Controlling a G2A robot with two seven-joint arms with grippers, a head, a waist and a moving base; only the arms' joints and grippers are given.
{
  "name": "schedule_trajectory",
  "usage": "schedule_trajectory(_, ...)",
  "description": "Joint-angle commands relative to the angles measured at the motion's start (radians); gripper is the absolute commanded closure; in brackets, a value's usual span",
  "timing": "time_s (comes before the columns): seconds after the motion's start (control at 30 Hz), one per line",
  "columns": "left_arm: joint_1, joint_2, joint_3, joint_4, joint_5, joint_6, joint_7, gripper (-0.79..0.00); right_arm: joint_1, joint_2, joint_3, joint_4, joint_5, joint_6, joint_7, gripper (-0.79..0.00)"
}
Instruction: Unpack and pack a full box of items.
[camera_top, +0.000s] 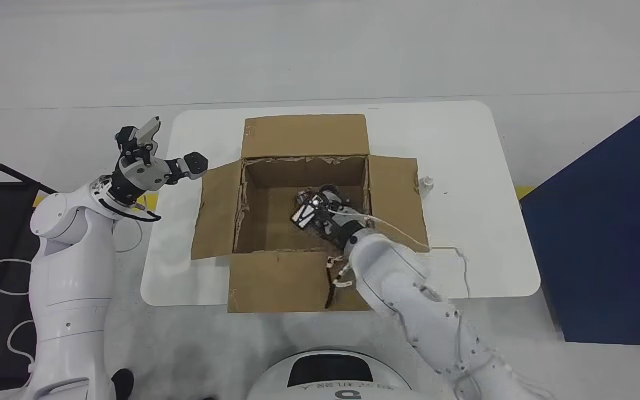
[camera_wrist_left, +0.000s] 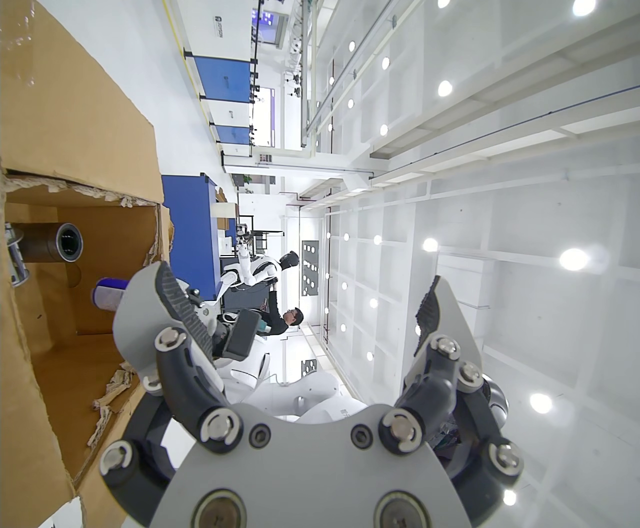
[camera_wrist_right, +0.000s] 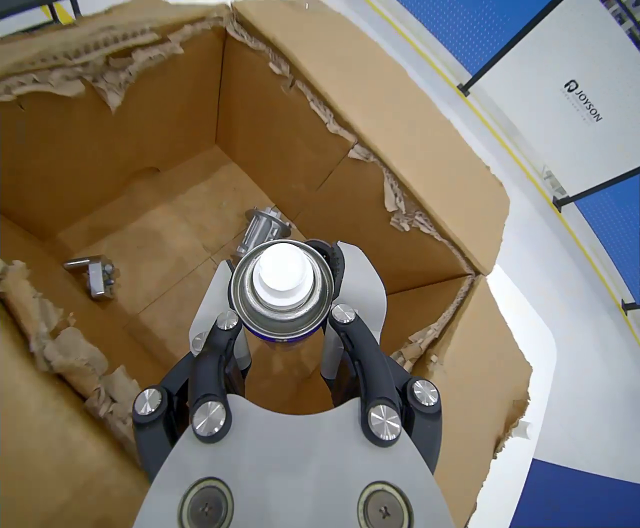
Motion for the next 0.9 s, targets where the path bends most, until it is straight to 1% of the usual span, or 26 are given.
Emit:
schedule_trajectory(0.0,0.0,0.0,0.0,0.0,0.0,0.0,0.0,-0.785,0.027,-0.008,-0.014,0.037,0.015,0.01,0.025,0.0)
schedule_trajectory(0.23,0.0,0.0,0.0,0.0,0.0,0.0,0.0,-0.785,0.073,-0.029,-0.037,0.1,0.06,0.041,0.06,0.0)
schedule_trajectory(0.27,0.0,0.0,0.0,0.0,0.0,0.0,0.0,-0.785,0.075,-0.03,-0.038,0.103,0.062,0.042,0.062,-0.025)
schedule_trajectory(0.3,0.0,0.0,0.0,0.0,0.0,0.0,0.0,-0.785,0.076,-0.032,-0.038,0.104,0.064,0.041,0.064,-0.086)
schedule_trajectory(0.37,0.0,0.0,0.0,0.0,0.0,0.0,0.0,-0.785,0.077,-0.033,-0.037,0.104,0.065,0.04,0.067,-0.166)
schedule_trajectory(0.43,0.0,0.0,0.0,0.0,0.0,0.0,0.0,-0.785,0.074,-0.034,-0.032,0.104,0.066,0.04,0.072,-0.225)
schedule_trajectory(0.5,0.0,0.0,0.0,0.0,0.0,0.0,0.0,-0.785,0.072,-0.035,-0.025,0.107,0.071,0.041,0.079,-0.256)
schedule_trajectory(0.57,0.0,0.0,0.0,0.0,0.0,0.0,0.0,-0.785,0.073,-0.036,-0.02,0.113,0.074,0.044,0.083,-0.305)
schedule_trajectory(0.63,0.0,0.0,0.0,0.0,0.0,0.0,0.0,-0.785,0.076,-0.038,-0.017,0.121,0.071,0.047,0.093,-0.323)
schedule_trajectory(0.87,0.0,0.0,0.0,0.0,0.0,0.0,0.0,-0.785,0.074,-0.041,-0.009,0.116,0.062,0.042,0.104,-0.339)
